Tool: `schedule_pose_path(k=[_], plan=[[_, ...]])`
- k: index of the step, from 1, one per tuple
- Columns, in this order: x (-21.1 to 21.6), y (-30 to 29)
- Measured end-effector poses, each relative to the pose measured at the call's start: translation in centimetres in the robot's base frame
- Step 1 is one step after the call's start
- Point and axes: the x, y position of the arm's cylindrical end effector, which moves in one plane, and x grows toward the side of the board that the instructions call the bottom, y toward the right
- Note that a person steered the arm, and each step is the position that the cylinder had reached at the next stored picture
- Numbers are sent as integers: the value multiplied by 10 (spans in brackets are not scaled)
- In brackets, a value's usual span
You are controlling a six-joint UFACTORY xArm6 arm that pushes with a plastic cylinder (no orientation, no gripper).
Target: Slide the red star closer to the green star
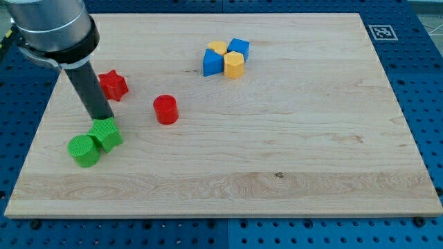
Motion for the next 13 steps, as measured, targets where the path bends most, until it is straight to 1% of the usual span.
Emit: schedule_pose_path(k=[2,5,6,8,10,11,13], plan=[[-4,0],[-35,35],[-49,51],[-110,46],[-115,-2],[-112,-4],[-88,24]])
